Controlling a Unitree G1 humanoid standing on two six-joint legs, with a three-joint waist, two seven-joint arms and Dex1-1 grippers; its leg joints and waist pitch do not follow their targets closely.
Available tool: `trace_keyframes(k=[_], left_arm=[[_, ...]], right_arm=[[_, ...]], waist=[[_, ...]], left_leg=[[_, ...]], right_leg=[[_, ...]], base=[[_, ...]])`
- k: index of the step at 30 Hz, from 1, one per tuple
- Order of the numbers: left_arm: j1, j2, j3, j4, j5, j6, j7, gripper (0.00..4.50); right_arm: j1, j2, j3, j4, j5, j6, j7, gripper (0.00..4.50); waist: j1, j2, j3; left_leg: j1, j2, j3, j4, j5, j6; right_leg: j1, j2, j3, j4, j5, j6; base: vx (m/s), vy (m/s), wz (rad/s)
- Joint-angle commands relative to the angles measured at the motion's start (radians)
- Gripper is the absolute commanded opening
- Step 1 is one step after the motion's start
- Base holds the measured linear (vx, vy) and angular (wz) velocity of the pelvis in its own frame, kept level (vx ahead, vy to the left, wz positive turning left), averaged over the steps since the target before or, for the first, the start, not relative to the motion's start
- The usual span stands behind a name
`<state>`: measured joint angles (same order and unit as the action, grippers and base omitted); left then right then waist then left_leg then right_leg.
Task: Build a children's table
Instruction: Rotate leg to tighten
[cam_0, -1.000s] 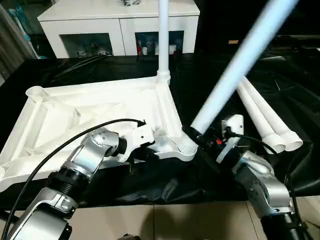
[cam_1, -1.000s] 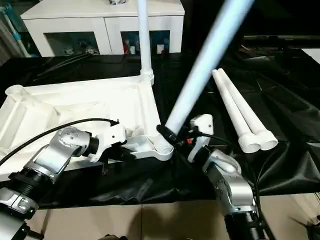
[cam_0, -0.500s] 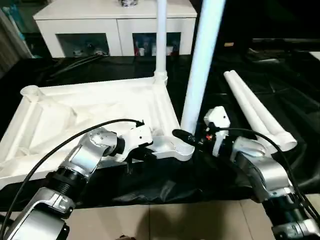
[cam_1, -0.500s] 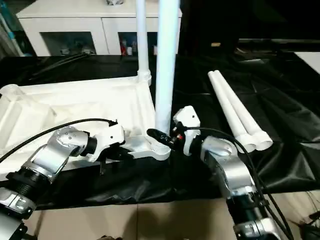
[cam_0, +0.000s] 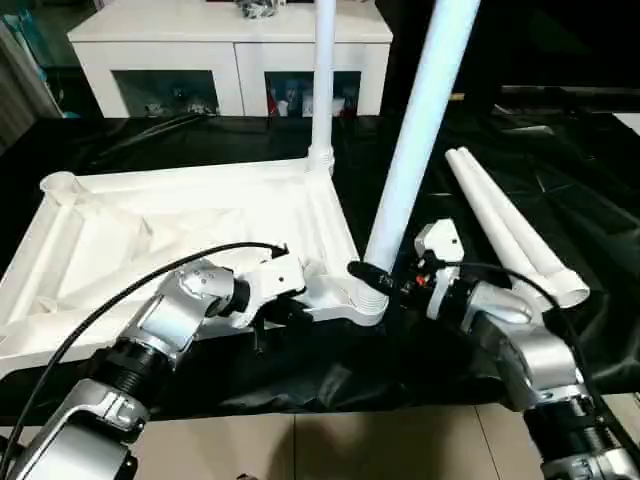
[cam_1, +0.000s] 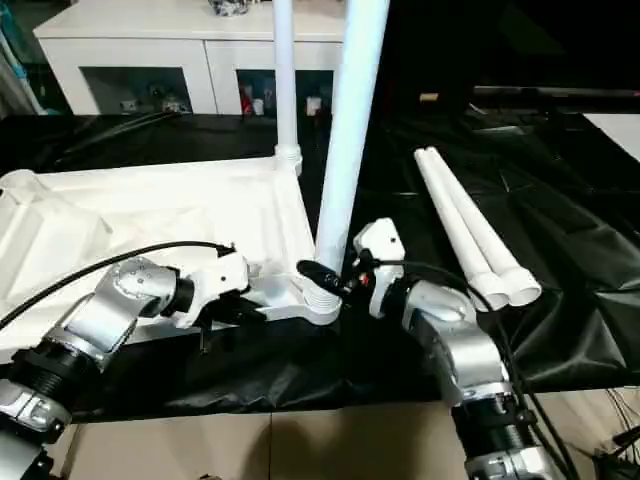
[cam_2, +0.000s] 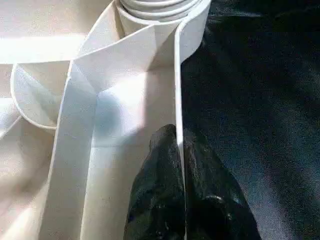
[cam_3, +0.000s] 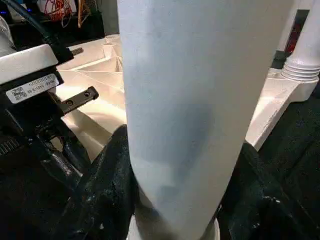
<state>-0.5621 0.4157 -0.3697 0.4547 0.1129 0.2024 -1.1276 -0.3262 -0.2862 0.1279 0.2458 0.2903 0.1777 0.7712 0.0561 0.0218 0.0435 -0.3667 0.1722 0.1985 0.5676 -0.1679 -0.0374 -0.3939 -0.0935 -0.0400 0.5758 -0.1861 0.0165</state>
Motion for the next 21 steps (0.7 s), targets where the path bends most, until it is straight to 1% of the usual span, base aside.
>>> trace_keyframes(k=[1,3,5,7,13,15,16,17,19,20,21], left_arm=[[-0.005,0.022,0.015,-0.019,0.006,-0.011,0.019,0.0],[-0.005,0.023,0.013,-0.015,0.006,-0.016,0.021,0.0],[-0.005,0.024,0.012,-0.012,0.006,-0.02,0.022,0.0],[-0.003,0.027,0.012,-0.012,0.006,-0.021,0.02,0.0],[-0.004,0.032,0.01,-0.006,0.007,-0.024,0.016,0.0],[-0.005,0.028,0.013,0.003,0.007,-0.016,0.024,0.0],[-0.008,0.011,0.023,0.018,0.004,0.002,0.051,0.0],[-0.008,0.01,0.024,0.019,0.004,0.003,0.053,0.0],[-0.022,-0.036,0.034,0.056,0.016,0.049,0.131,0.0],[-0.033,-0.064,0.038,0.081,0.024,0.071,0.177,0.0],[-0.033,-0.064,0.038,0.081,0.024,0.071,0.177,0.0]], right_arm=[[0.085,-0.025,0.019,0.165,-0.068,0.057,-0.05,1.85],[0.087,-0.025,0.021,0.159,-0.075,0.039,-0.054,1.85],[0.089,-0.026,0.022,0.155,-0.078,0.034,-0.053,1.85],[0.091,-0.025,0.02,0.153,-0.081,0.031,-0.05,1.85],[0.083,-0.019,0.012,0.165,-0.084,0.016,-0.063,1.85],[0.077,-0.009,0.0,0.172,-0.082,0.013,-0.093,1.85],[0.063,0.011,-0.023,0.195,-0.091,0.003,-0.162,1.85],[0.062,0.012,-0.024,0.197,-0.092,0.002,-0.167,1.85],[0.039,0.053,-0.064,0.244,-0.102,-0.01,-0.285,1.85],[0.031,0.071,-0.076,0.261,-0.106,-0.018,-0.329,1.85],[0.031,0.071,-0.076,0.261,-0.106,-0.018,-0.329,1.85]], waist=[[-0.001,0.016,-0.028],[-0.002,0.014,-0.029],[-0.002,0.016,-0.028],[-0.002,0.016,-0.027],[-0.003,0.018,-0.025],[-0.003,0.019,-0.025],[-0.004,0.02,-0.023],[-0.007,0.02,-0.022],[-0.01,0.019,-0.02],[-0.015,0.022,-0.02],[-0.018,0.023,-0.018]], left_leg=[[0.032,0.054,-0.048,-0.095,-0.615,-0.062],[0.032,0.054,-0.048,-0.096,-0.617,-0.061],[0.03,0.055,-0.048,-0.097,-0.614,-0.06],[0.03,0.055,-0.047,-0.097,-0.614,-0.059],[0.032,0.055,-0.048,-0.098,-0.631,-0.061],[0.031,0.055,-0.049,-0.099,-0.63,-0.061],[0.031,0.054,-0.05,-0.1,-0.634,-0.062],[0.031,0.053,-0.049,-0.099,-0.642,-0.066],[0.031,0.052,-0.054,-0.1,-0.656,-0.071],[0.034,0.05,-0.056,-0.1,-0.67,-0.073],[0.039,0.049,-0.059,-0.101,-0.691,-0.074]], right_leg=[[-0.004,-0.056,0.031,-0.103,-0.557,-0.115],[-0.004,-0.054,0.031,-0.103,-0.544,-0.117],[-0.004,-0.052,0.032,-0.1,-0.523,-0.124],[-0.004,-0.053,0.033,-0.101,-0.521,-0.128],[-0.008,-0.054,0.033,-0.105,-0.554,-0.117],[-0.008,-0.054,0.033,-0.105,-0.555,-0.117],[-0.008,-0.054,0.032,-0.106,-0.565,-0.113],[-0.012,-0.054,0.031,-0.106,-0.581,-0.11],[-0.009,-0.054,0.024,-0.11,-0.618,-0.096],[-0.012,-0.054,0.021,-0.113,-0.639,-0.085],[-0.012,-0.052,0.013,-0.12,-0.659,-0.074]], base=[[0.0,0.0,0.0],[0.0,0.0,0.0],[0.0,0.0,0.0],[0.0,0.0,0.0],[0.0,0.0,0.0],[0.0,0.0,0.0],[0.0,0.0,0.0],[0.0,0.0,0.0],[0.0,0.0,0.0],[0.0,0.0,0.0],[0.0,0.0,0.0]])
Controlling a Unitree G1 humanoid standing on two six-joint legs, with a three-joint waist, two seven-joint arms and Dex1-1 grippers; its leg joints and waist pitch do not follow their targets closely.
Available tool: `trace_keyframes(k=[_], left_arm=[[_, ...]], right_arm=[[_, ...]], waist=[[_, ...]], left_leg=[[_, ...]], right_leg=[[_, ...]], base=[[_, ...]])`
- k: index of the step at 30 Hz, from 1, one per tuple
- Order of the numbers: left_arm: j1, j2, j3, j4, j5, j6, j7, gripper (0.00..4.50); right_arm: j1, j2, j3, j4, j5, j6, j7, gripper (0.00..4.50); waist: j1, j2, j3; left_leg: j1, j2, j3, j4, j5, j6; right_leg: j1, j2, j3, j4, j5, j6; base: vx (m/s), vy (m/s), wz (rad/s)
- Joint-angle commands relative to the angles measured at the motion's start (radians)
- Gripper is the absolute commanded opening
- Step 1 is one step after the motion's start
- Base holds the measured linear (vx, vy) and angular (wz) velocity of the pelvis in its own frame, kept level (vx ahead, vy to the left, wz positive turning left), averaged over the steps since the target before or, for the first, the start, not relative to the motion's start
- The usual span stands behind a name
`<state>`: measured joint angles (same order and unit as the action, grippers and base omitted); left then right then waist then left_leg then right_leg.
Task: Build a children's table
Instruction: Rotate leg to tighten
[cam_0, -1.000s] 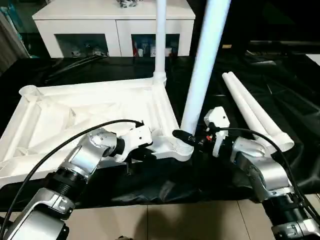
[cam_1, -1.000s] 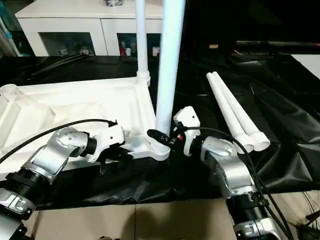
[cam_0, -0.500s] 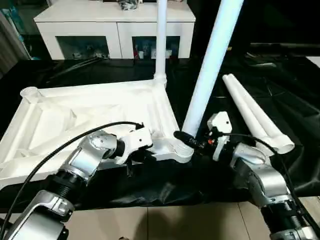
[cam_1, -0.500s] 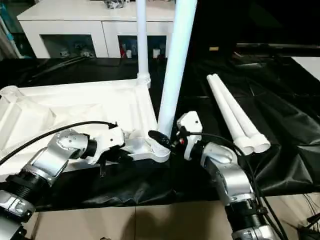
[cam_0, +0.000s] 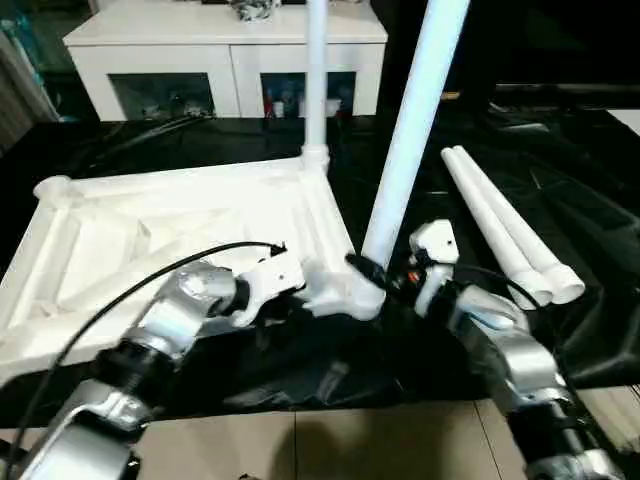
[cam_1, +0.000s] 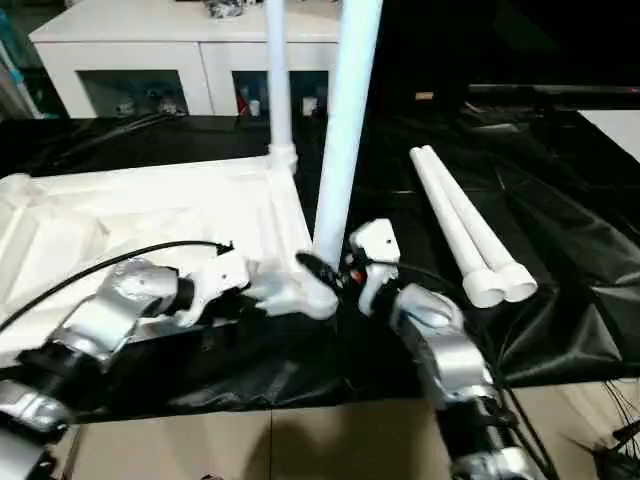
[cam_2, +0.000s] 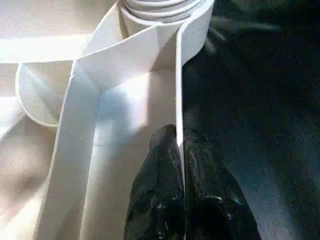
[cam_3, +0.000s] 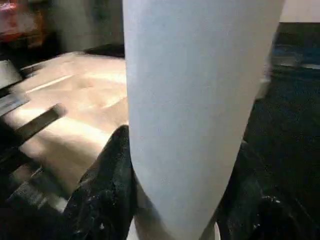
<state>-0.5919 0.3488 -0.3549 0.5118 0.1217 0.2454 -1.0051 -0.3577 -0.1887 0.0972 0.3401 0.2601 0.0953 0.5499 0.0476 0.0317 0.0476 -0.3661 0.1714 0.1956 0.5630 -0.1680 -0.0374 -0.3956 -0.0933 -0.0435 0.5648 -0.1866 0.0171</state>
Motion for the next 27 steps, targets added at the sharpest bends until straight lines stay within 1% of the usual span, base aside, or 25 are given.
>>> trace_keyframes(k=[1,2,3,4,5,6,7,8,9,10,11,12,13,14,15,16,17,18,19,20,21,22,23,25,27], left_arm=[[-0.013,-0.016,0.027,0.04,0.018,0.043,0.082,0.0],[-0.028,-0.043,0.032,0.066,0.023,0.067,0.123,0.0],[-0.043,-0.066,0.037,0.087,0.027,0.09,0.158,0.0],[-0.055,-0.085,0.041,0.102,0.029,0.11,0.185,0.0],[-0.061,-0.095,0.043,0.11,0.03,0.122,0.2,0.0],[-0.082,-0.125,0.05,0.132,0.03,0.15,0.236,0.0],[-0.101,-0.151,0.055,0.151,0.03,0.177,0.268,0.0],[-0.104,-0.155,0.055,0.154,0.03,0.18,0.272,0.0],[-0.127,-0.185,0.057,0.175,0.035,0.209,0.311,0.0],[-0.148,-0.212,0.052,0.192,0.043,0.234,0.344,0.0],[-0.17,-0.242,0.047,0.207,0.049,0.254,0.37,0.0],[-0.174,-0.248,0.046,0.209,0.049,0.256,0.372,0.0],[-0.18,-0.254,0.038,0.212,0.052,0.25,0.37,0.0],[-0.18,-0.254,0.038,0.212,0.052,0.25,0.37,0.0],[-0.183,-0.258,0.033,0.215,0.055,0.245,0.368,0.0],[-0.186,-0.261,0.03,0.22,0.055,0.237,0.364,0.0],[-0.182,-0.253,0.018,0.215,0.061,0.206,0.347,0.0],[-0.179,-0.247,0.014,0.21,0.064,0.199,0.341,0.0],[-0.178,-0.242,0.01,0.209,0.067,0.195,0.338,0.0],[-0.176,-0.238,0.008,0.208,0.067,0.191,0.334,0.0],[-0.171,-0.226,0.004,0.203,0.067,0.183,0.32,0.0],[-0.171,-0.223,0.005,0.205,0.067,0.184,0.32,0.0],[-0.172,-0.222,0.006,0.207,0.067,0.185,0.321,0.0],[-0.169,-0.211,0.003,0.206,0.07,0.178,0.314,0.0],[-0.164,-0.201,-0.001,0.204,0.071,0.157,0.304,0.0]], right_arm=[[0.057,-0.015,-0.052,0.179,-0.077,0.062,-0.135,1.85],[0.047,-0.001,-0.057,0.196,-0.081,0.062,-0.167,1.85],[0.036,0.01,-0.06,0.211,-0.087,0.062,-0.197,1.85],[0.027,0.017,-0.06,0.225,-0.095,0.061,-0.221,1.85],[0.022,0.021,-0.06,0.233,-0.1,0.059,-0.235,1.85],[0.002,0.034,-0.064,0.26,-0.099,0.062,-0.263,1.85],[-0.018,0.046,-0.068,0.287,-0.099,0.067,-0.292,1.85],[-0.021,0.048,-0.069,0.29,-0.099,0.068,-0.296,1.85],[-0.049,0.06,-0.07,0.328,-0.102,0.075,-0.331,1.85],[-0.08,0.069,-0.069,0.369,-0.108,0.08,-0.366,1.85],[-0.12,0.079,-0.066,0.422,-0.117,0.081,-0.399,1.85],[-0.128,0.081,-0.065,0.432,-0.119,0.081,-0.404,1.85],[-0.146,0.087,-0.064,0.452,-0.121,0.081,-0.41,1.85],[-0.146,0.087,-0.064,0.452,-0.121,0.081,-0.41,1.85],[-0.158,0.091,-0.064,0.466,-0.122,0.081,-0.414,1.85],[-0.17,0.095,-0.063,0.481,-0.127,0.082,-0.416,1.85],[-0.18,0.098,-0.062,0.492,-0.134,0.081,-0.415,1.85],[-0.181,0.097,-0.063,0.491,-0.134,0.082,-0.411,1.85],[-0.185,0.097,-0.064,0.497,-0.134,0.08,-0.409,1.85],[-0.185,0.097,-0.064,0.496,-0.134,0.079,-0.407,1.85],[-0.185,0.095,-0.063,0.496,-0.135,0.076,-0.402,1.85],[-0.189,0.094,-0.063,0.506,-0.138,0.069,-0.399,1.85],[-0.193,0.093,-0.063,0.514,-0.14,0.064,-0.397,1.85],[-0.197,0.091,-0.061,0.529,-0.147,0.052,-0.384,1.85],[-0.195,0.09,-0.058,0.53,-0.148,0.049,-0.366,1.85]], waist=[[-0.011,0.013,-0.022],[-0.015,0.013,-0.021],[-0.018,0.019,-0.018],[-0.024,0.023,-0.015],[-0.031,0.033,-0.008],[-0.034,0.037,-0.006],[-0.036,0.041,-0.003],[0.027,0.07,-0.005],[0.058,0.062,-0.011],[0.042,0.036,-0.022],[0.033,-0.035,-0.021],[0.023,-0.018,-0.006],[0.052,0.026,-0.04],[0.052,0.026,-0.04],[0.032,0.028,-0.035],[0.023,0.041,-0.033],[0.01,0.043,-0.027],[0.004,0.04,-0.026],[0.004,0.037,-0.03],[0.003,0.033,-0.032],[0.006,0.031,-0.038],[0.008,0.032,-0.039],[0.009,0.032,-0.04],[0.009,0.032,-0.039],[0.008,0.033,-0.041]], left_leg=[[0.041,0.05,-0.058,-0.097,-0.701,-0.071],[0.039,0.05,-0.058,-0.098,-0.708,-0.069],[0.041,0.051,-0.058,-0.104,-0.724,-0.069],[0.056,0.05,-0.061,-0.104,-0.77,-0.072],[0.062,0.052,-0.064,-0.114,-0.828,-0.073],[0.056,0.055,-0.067,-0.122,-0.852,-0.074],[0.042,0.06,-0.068,-0.14,-0.882,-0.075],[-0.068,0.091,-0.027,-0.251,-1.028,-0.112],[-0.061,0.083,0.01,-0.256,-0.986,-0.084],[-0.002,0.067,0.026,-0.237,-0.87,-0.08],[0.141,0.01,-0.009,0.021,-0.545,-0.08],[0.017,-0.006,-0.089,0.074,-0.164,0.013],[-0.016,0.042,-0.1,-0.058,-0.089,-0.041],[-0.016,0.042,-0.1,-0.058,-0.089,-0.041],[0.031,0.051,-0.081,-0.065,-0.303,-0.057],[0.037,0.043,-0.073,-0.075,-0.463,-0.065],[0.038,0.042,-0.073,-0.08,-0.563,-0.072],[0.03,0.038,-0.074,-0.082,-0.578,-0.074],[0.026,0.039,-0.076,-0.086,-0.569,-0.07],[0.025,0.039,-0.075,-0.087,-0.552,-0.064],[0.021,0.039,-0.071,-0.088,-0.492,-0.05],[0.017,0.041,-0.066,-0.089,-0.436,-0.038],[0.015,0.043,-0.063,-0.09,-0.398,-0.032],[0.013,0.044,-0.06,-0.09,-0.385,-0.031],[0.009,0.045,-0.062,-0.091,-0.395,-0.033]], right_leg=[[-0.009,-0.052,0.012,-0.112,-0.664,-0.07],[-0.007,-0.051,0.009,-0.114,-0.663,-0.066],[-0.006,-0.049,0.003,-0.119,-0.659,-0.064],[-0.01,-0.041,-0.014,-0.129,-0.656,-0.06],[-0.002,-0.031,-0.038,-0.136,-0.638,-0.051],[0.011,-0.03,-0.049,-0.132,-0.619,-0.046],[0.028,-0.024,-0.055,-0.116,-0.59,-0.048],[0.126,0.004,-0.066,0.113,-0.248,-0.099],[0.112,0.013,-0.046,0.123,-0.203,-0.082],[0.072,0.006,-0.011,0.098,-0.303,-0.077],[-0.084,-0.111,0.035,-0.141,-0.849,-0.04],[0.024,-0.189,0.088,-0.14,-0.97,-0.115],[0.077,-0.081,0.017,-0.051,-0.471,-0.138],[0.077,-0.081,0.017,-0.051,-0.471,-0.138],[0.027,-0.037,0.012,-0.04,-0.278,-0.182],[0.03,-0.041,0.02,-0.045,-0.304,-0.214],[0.027,-0.049,0.02,-0.062,-0.409,-0.201],[0.034,-0.049,0.018,-0.067,-0.45,-0.183],[0.038,-0.053,0.017,-0.074,-0.487,-0.152],[0.039,-0.055,0.018,-0.077,-0.491,-0.143],[0.043,-0.058,0.019,-0.079,-0.461,-0.142],[0.046,-0.058,0.021,-0.078,-0.419,-0.152],[0.047,-0.058,0.02,-0.077,-0.384,-0.165],[0.047,-0.057,0.02,-0.075,-0.369,-0.178],[0.051,-0.059,0.018,-0.074,-0.39,-0.177]], base=[[0.0,0.0,0.0],[0.0,0.0,0.0],[0.0,0.0,0.0],[0.0,0.0,0.0],[0.0,0.0,0.0],[-0.053,0.045,-0.07],[-0.062,0.035,-0.07],[-0.062,0.035,-0.07],[-0.086,-0.009,0.12],[0.035,-0.101,0.23],[0.035,-0.101,0.23],[0.088,-0.048,-0.26],[0.033,0.074,-0.42],[0.033,0.074,-0.42],[0.0,0.0,0.0],[-0.057,-0.031,0.24],[-0.057,-0.031,0.24],[-0.053,-0.024,0.06],[0.0,0.0,0.0],[0.0,0.0,0.0],[0.0,0.0,0.0],[0.0,0.0,0.0],[0.0,0.0,0.0],[0.0,0.0,0.0],[0.0,0.0,0.0]])
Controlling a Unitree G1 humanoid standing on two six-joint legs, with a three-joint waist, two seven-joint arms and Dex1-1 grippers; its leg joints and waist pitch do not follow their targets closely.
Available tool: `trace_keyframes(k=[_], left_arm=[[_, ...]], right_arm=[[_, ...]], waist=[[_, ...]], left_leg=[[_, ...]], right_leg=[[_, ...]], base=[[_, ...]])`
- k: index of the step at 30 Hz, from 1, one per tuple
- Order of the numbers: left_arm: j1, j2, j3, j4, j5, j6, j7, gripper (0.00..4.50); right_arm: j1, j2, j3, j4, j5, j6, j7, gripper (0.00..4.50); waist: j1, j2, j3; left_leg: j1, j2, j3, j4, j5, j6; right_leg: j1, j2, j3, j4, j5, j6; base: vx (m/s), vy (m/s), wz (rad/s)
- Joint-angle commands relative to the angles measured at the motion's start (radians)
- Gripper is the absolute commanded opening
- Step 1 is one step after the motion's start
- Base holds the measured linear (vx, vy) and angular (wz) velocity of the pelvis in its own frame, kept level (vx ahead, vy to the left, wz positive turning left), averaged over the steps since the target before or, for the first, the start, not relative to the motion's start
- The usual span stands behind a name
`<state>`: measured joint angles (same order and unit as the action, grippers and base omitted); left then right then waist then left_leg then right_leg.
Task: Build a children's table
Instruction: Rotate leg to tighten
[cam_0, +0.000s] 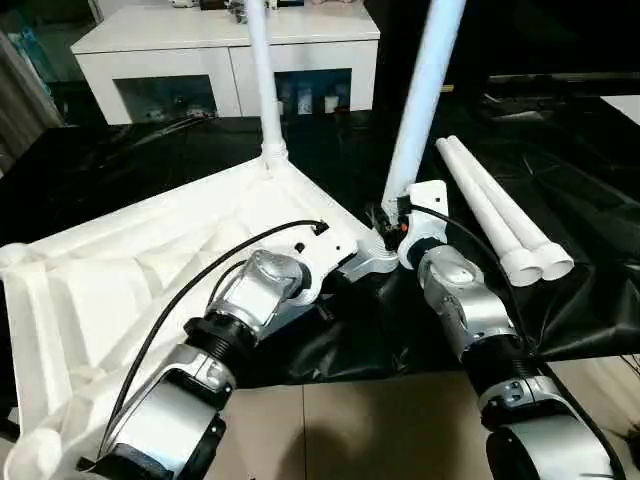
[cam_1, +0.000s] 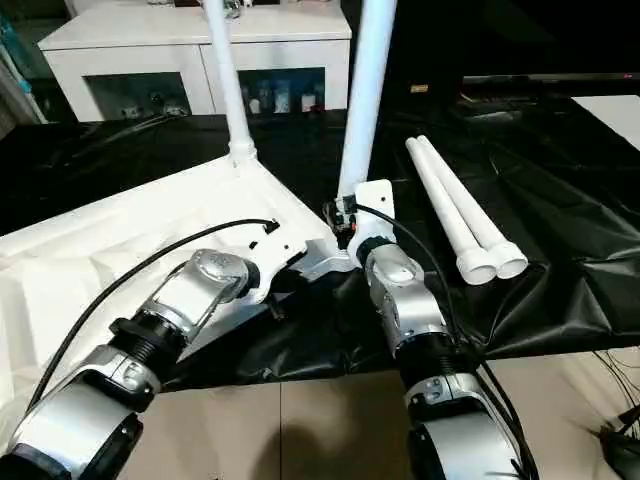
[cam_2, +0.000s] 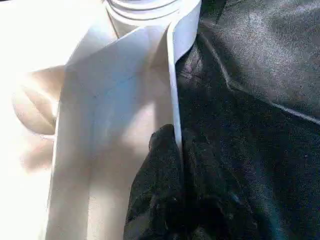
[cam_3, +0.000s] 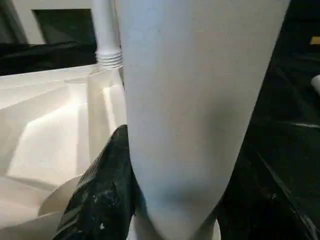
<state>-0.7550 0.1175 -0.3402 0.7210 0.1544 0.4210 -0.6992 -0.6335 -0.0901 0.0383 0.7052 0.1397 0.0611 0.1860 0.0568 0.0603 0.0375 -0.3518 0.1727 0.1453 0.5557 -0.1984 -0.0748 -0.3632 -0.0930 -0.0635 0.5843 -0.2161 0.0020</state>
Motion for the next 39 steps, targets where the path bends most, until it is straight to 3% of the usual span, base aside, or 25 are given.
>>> trace_keyframes(k=[1,4,14,18,21,24,26,27,28,32,33,34,35,39], left_arm=[[0.006,0.048,-0.026,-0.009,0.04,-0.058,-0.023,0.0],[0.017,0.079,-0.046,-0.02,0.042,-0.109,-0.072,0.0],[0.032,0.204,-0.063,-0.043,0.014,-0.228,-0.272,0.0],[0.022,0.217,-0.062,-0.014,0.019,-0.232,-0.265,0.0],[0.013,0.19,-0.051,0.002,0.018,-0.188,-0.218,0.0],[-0.006,0.103,-0.013,0.031,0.012,-0.069,-0.091,0.0],[-0.018,0.041,0.006,0.051,0.006,0.0,-0.018,0.0],[-0.027,0.006,0.009,0.07,0.01,0.022,0.024,0.0],[-0.036,-0.029,0.009,0.089,0.011,0.036,0.058,0.0],[-0.051,-0.097,0.016,0.115,-0.002,0.06,0.101,0.0],[-0.052,-0.099,0.016,0.116,-0.002,0.06,0.103,0.0],[-0.059,-0.114,0.016,0.121,-0.001,0.064,0.114,0.0],[-0.062,-0.118,0.017,0.124,0.002,0.068,0.12,0.0],[-0.069,-0.107,0.021,0.131,0.009,0.064,0.117,0.0]], right_arm=[[0.081,-0.012,0.012,0.166,-0.031,0.08,0.034,1.85],[0.086,-0.021,0.038,0.156,-0.034,0.088,0.11,1.85],[0.1,-0.068,0.094,0.149,-0.059,0.106,0.261,1.85],[0.089,-0.065,0.079,0.172,-0.07,0.094,0.243,1.85],[0.075,-0.05,0.057,0.195,-0.067,0.087,0.182,1.85],[0.05,-0.028,0.025,0.234,-0.064,0.091,0.071,1.85],[0.034,-0.015,0.01,0.258,-0.065,0.092,0.014,1.85],[0.025,-0.006,0.001,0.27,-0.061,0.097,-0.015,1.85],[0.016,0.003,-0.007,0.282,-0.056,0.102,-0.04,1.85],[-0.001,0.018,-0.02,0.308,-0.05,0.108,-0.084,1.85],[-0.002,0.018,-0.021,0.31,-0.049,0.108,-0.086,1.85],[-0.013,0.023,-0.031,0.324,-0.045,0.109,-0.106,1.85],[-0.019,0.025,-0.036,0.335,-0.045,0.108,-0.115,1.85],[-0.037,0.031,-0.045,0.359,-0.044,0.105,-0.125,1.85]], waist=[[-0.002,0.004,-0.031],[-0.002,0.004,-0.034],[-0.025,0.003,-0.051],[-0.028,0.005,-0.05],[-0.029,0.004,-0.047],[-0.029,-0.001,-0.041],[-0.023,-0.001,-0.036],[-0.023,-0.001,-0.036],[-0.02,-0.002,-0.034],[-0.014,-0.011,-0.029],[-0.014,-0.011,-0.029],[-0.014,-0.012,-0.026],[-0.015,-0.012,-0.027],[-0.015,-0.012,-0.028]], left_leg=[[-0.007,0.043,-0.013,-0.084,-0.369,0.002],[-0.006,0.046,-0.013,-0.084,-0.368,0.002],[-0.014,0.046,-0.007,-0.071,-0.198,0.033],[-0.007,0.049,-0.005,-0.072,-0.208,0.033],[-0.004,0.049,-0.002,-0.075,-0.242,0.02],[0.006,0.05,0.004,-0.079,-0.312,0.001],[0.011,0.049,0.006,-0.081,-0.356,-0.013],[0.011,0.049,0.006,-0.081,-0.356,-0.013],[0.011,0.048,0.002,-0.083,-0.39,-0.017],[0.022,0.044,0.008,-0.083,-0.448,-0.006],[0.022,0.044,0.008,-0.083,-0.448,-0.006],[0.024,0.042,0.004,-0.086,-0.492,-0.007],[0.018,0.04,-0.001,-0.088,-0.496,-0.008],[0.015,0.041,-0.005,-0.092,-0.503,-0.007]], right_leg=[[0.018,-0.059,0.037,-0.095,-0.376,-0.157],[0.017,-0.06,0.04,-0.093,-0.354,-0.162],[0.04,-0.054,0.034,-0.056,-0.002,-0.253],[0.038,-0.054,0.035,-0.057,0.005,-0.27],[0.037,-0.053,0.037,-0.06,-0.033,-0.271],[0.026,-0.054,0.041,-0.07,-0.147,-0.261],[0.017,-0.056,0.043,-0.082,-0.266,-0.232],[0.017,-0.056,0.043,-0.082,-0.266,-0.232],[0.013,-0.056,0.041,-0.09,-0.352,-0.197],[-0.008,-0.052,0.049,-0.11,-0.439,-0.157],[-0.008,-0.052,0.049,-0.11,-0.439,-0.157],[-0.012,-0.052,0.049,-0.114,-0.507,-0.127],[-0.009,-0.053,0.048,-0.115,-0.536,-0.107],[-0.012,-0.053,0.048,-0.119,-0.539,-0.084]], base=[[0.0,0.0,0.0],[0.0,0.0,0.0],[0.021,0.0,-0.01],[0.0,0.0,0.0],[0.0,0.0,0.0],[0.0,0.0,0.0],[0.0,0.0,0.0],[0.0,0.0,0.0],[0.0,0.0,0.0],[0.0,0.0,0.0],[0.0,0.0,0.0],[0.0,0.0,0.0],[0.0,0.0,0.0],[0.0,0.0,0.0]])
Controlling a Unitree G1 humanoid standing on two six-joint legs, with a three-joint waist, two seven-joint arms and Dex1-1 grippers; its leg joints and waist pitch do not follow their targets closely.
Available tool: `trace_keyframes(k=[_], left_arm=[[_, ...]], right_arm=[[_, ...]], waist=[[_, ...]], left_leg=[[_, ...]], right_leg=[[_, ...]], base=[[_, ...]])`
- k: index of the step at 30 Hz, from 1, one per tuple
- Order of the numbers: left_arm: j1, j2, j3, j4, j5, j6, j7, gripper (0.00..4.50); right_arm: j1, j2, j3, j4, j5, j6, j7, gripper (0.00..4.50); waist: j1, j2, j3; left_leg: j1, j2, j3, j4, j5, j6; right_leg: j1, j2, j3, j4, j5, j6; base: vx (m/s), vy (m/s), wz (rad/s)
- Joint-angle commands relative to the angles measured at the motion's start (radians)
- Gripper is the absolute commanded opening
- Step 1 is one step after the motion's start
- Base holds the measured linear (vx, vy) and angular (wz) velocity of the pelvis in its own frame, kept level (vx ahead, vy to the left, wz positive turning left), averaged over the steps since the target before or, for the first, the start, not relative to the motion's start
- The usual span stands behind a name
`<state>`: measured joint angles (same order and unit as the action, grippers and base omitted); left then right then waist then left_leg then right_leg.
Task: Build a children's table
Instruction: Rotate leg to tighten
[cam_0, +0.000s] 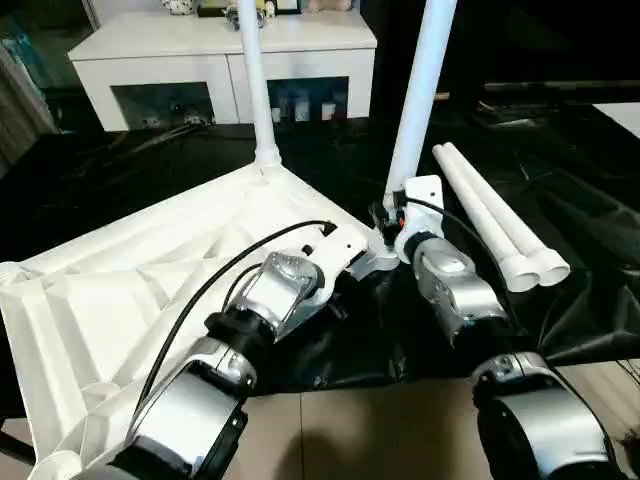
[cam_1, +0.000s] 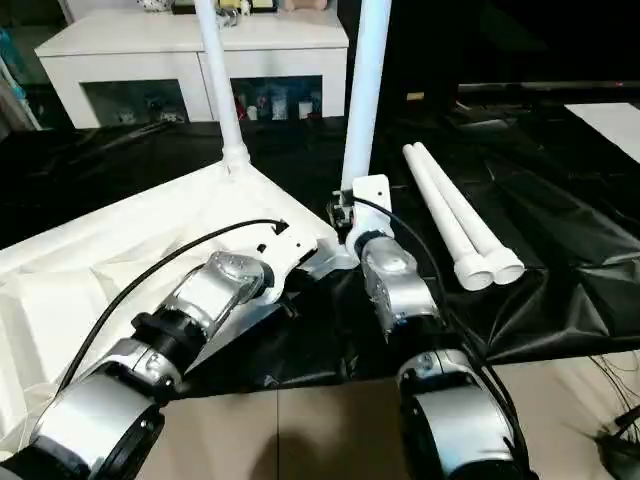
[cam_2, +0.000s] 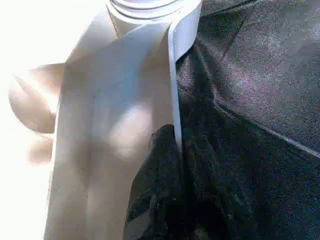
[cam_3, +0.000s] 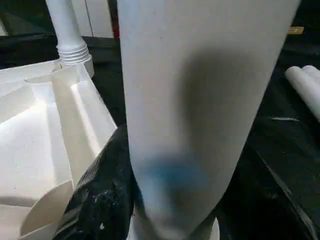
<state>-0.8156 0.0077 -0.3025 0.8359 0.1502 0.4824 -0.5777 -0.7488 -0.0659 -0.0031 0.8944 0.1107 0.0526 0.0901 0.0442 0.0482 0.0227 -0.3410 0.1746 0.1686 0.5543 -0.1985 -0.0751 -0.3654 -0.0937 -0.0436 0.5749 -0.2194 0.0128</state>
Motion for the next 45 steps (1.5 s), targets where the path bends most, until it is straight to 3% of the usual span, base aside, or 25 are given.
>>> trace_keyframes(k=[1,9,11,13,14,15,16,17,18,20,23,25,27,28,34,35,39,41,45], left_arm=[[-0.009,0.01,-0.016,0.021,0.015,-0.004,-0.009,0.0],[-0.021,0.023,-0.008,0.042,0.018,-0.032,-0.006,0.0],[-0.023,0.029,-0.004,0.047,0.017,-0.067,-0.002,0.0],[-0.022,0.036,0.001,0.045,0.013,-0.093,-0.004,0.0],[-0.02,0.04,0.002,0.041,0.012,-0.107,-0.01,0.0],[-0.018,0.045,0.004,0.034,0.008,-0.119,-0.019,0.0],[-0.017,0.048,0.005,0.032,0.005,-0.127,-0.025,0.0],[-0.013,0.064,-0.001,0.021,0.007,-0.145,-0.047,0.0],[-0.013,0.064,-0.001,0.021,0.007,-0.145,-0.047,0.0],[-0.009,0.08,-0.001,0.014,0.006,-0.161,-0.07,0.0],[0.001,0.11,-0.002,-0.001,0.002,-0.193,-0.118,0.0],[0.015,0.139,-0.011,-0.022,0.0,-0.237,-0.162,0.0],[0.018,0.147,-0.012,-0.027,0.0,-0.249,-0.172,0.0],[0.029,0.171,-0.015,-0.043,-0.006,-0.299,-0.209,0.0],[0.06,0.228,-0.009,-0.084,-0.027,-0.466,-0.288,0.0],[0.057,0.238,-0.014,-0.075,-0.02,-0.495,-0.293,0.0],[0.047,0.254,-0.011,-0.038,-0.014,-0.563,-0.302,0.0],[0.048,0.256,-0.002,-0.04,-0.031,-0.621,-0.322,0.0],[0.052,0.254,0.005,-0.039,-0.03,-0.614,-0.3,0.0]], right_arm=[[0.072,0.008,-0.006,0.177,-0.015,0.112,-0.03,1.85],[0.051,0.015,0.006,0.199,-0.035,0.07,-0.008,1.85],[0.048,0.023,-0.02,0.176,-0.001,0.022,0.043,2.41],[0.045,0.021,-0.032,0.15,0.017,-0.001,0.079,2.63],[0.044,0.018,-0.034,0.138,0.021,-0.01,0.09,2.74],[0.045,0.014,-0.035,0.121,0.027,-0.014,0.107,2.74],[0.045,0.012,-0.036,0.113,0.03,-0.017,0.118,2.88],[0.05,0.0,-0.033,0.077,0.039,-0.021,0.158,3.04],[0.05,0.0,-0.033,0.077,0.039,-0.021,0.158,3.1],[0.063,-0.016,-0.024,0.032,0.039,-0.022,0.21,3.17],[0.1,-0.052,-0.003,-0.066,0.037,-0.01,0.302,3.53],[0.144,-0.089,0.022,-0.159,0.035,0.007,0.363,3.63],[0.157,-0.101,0.03,-0.186,0.033,0.01,0.378,3.75],[0.195,-0.131,0.035,-0.268,0.042,0.032,0.403,4.01],[0.314,-0.19,0.009,-0.505,0.099,0.11,0.438,4.05],[0.336,-0.197,0.004,-0.543,0.105,0.125,0.44,4.05],[0.406,-0.209,0.0,-0.662,0.123,0.18,0.45,4.05],[0.457,-0.21,-0.006,-0.736,0.139,0.213,0.444,4.05],[0.487,-0.201,-0.024,-0.78,0.157,0.244,0.408,4.05]], waist=[[-0.004,0.0,-0.013],[-0.008,-0.004,-0.012],[-0.008,-0.004,-0.013],[-0.006,-0.004,-0.02],[0.006,-0.005,-0.03],[0.004,-0.009,-0.037],[0.008,-0.005,-0.04],[0.01,-0.003,-0.036],[0.01,-0.003,-0.03],[0.011,-0.001,-0.032],[0.017,-0.004,-0.041],[0.022,-0.002,-0.053],[0.022,-0.003,-0.05],[0.023,-0.004,-0.053],[0.031,0.001,-0.056],[0.034,0.006,-0.052],[0.043,0.008,-0.051],[0.047,0.01,-0.051],[0.048,0.012,-0.054]], left_leg=[[0.003,0.039,-0.029,-0.091,-0.505,-0.006],[0.005,0.038,-0.031,-0.091,-0.533,-0.004],[0.004,0.039,-0.032,-0.091,-0.531,-0.001],[-0.002,0.042,-0.03,-0.091,-0.496,0.006],[-0.009,0.049,-0.022,-0.089,-0.407,0.013],[-0.019,0.05,-0.023,-0.087,-0.339,0.021],[-0.025,0.05,-0.016,-0.082,-0.249,0.042],[-0.023,0.051,-0.011,-0.081,-0.252,0.052],[-0.019,0.05,-0.006,-0.081,-0.319,0.055],[-0.024,0.049,-0.01,-0.083,-0.331,0.044],[-0.032,0.048,-0.007,-0.071,-0.208,0.066],[-0.039,0.044,-0.006,-0.049,-0.035,0.126],[-0.044,0.041,-0.003,-0.043,-0.023,0.162],[-0.039,0.041,-0.003,-0.038,-0.027,0.175],[-0.038,0.046,-0.002,-0.027,0.03,0.215],[-0.037,0.048,0.0,-0.03,-0.003,0.206],[-0.033,0.05,0.0,-0.033,-0.046,0.16],[-0.032,0.05,0.001,-0.033,-0.046,0.15],[-0.033,0.047,0.001,-0.029,-0.033,0.144]], right_leg=[[-0.012,-0.052,0.028,-0.109,-0.536,-0.095],[-0.021,-0.054,0.027,-0.118,-0.6,-0.076],[-0.021,-0.056,0.026,-0.12,-0.603,-0.075],[-0.016,-0.055,0.028,-0.114,-0.538,-0.092],[-0.007,-0.055,0.032,-0.103,-0.371,-0.133],[0.005,-0.052,0.031,-0.087,-0.276,-0.153],[0.01,-0.048,0.026,-0.074,-0.137,-0.191],[0.004,-0.049,0.026,-0.077,-0.13,-0.206],[-0.002,-0.049,0.027,-0.084,-0.203,-0.214],[0.005,-0.055,0.027,-0.086,-0.265,-0.203],[0.015,-0.052,0.027,-0.069,-0.11,-0.219],[0.022,-0.049,0.022,-0.04,0.148,-0.255],[0.02,-0.048,0.019,-0.035,0.223,-0.272],[0.022,-0.047,0.019,-0.033,0.231,-0.286],[0.019,-0.046,0.021,-0.022,0.27,-0.284],[0.015,-0.046,0.021,-0.028,0.208,-0.279],[0.012,-0.045,0.024,-0.029,0.12,-0.266],[0.012,-0.045,0.025,-0.03,0.124,-0.261],[0.012,-0.044,0.025,-0.024,0.155,-0.265]], base=[[0.0,0.0,0.0],[0.0,0.0,0.0],[0.0,0.0,0.0],[0.0,0.0,0.0],[0.0,0.0,0.0],[0.0,0.0,0.0],[0.0,0.0,0.0],[0.0,0.0,0.0],[0.0,0.0,0.0],[0.0,0.0,0.0],[0.0,0.0,0.0],[0.0,0.0,0.0],[0.0,0.0,0.0],[0.0,0.0,0.0],[0.0,0.0,0.0],[0.0,0.0,0.0],[0.0,0.0,0.0],[0.0,0.0,0.0],[0.0,0.0,0.0]])
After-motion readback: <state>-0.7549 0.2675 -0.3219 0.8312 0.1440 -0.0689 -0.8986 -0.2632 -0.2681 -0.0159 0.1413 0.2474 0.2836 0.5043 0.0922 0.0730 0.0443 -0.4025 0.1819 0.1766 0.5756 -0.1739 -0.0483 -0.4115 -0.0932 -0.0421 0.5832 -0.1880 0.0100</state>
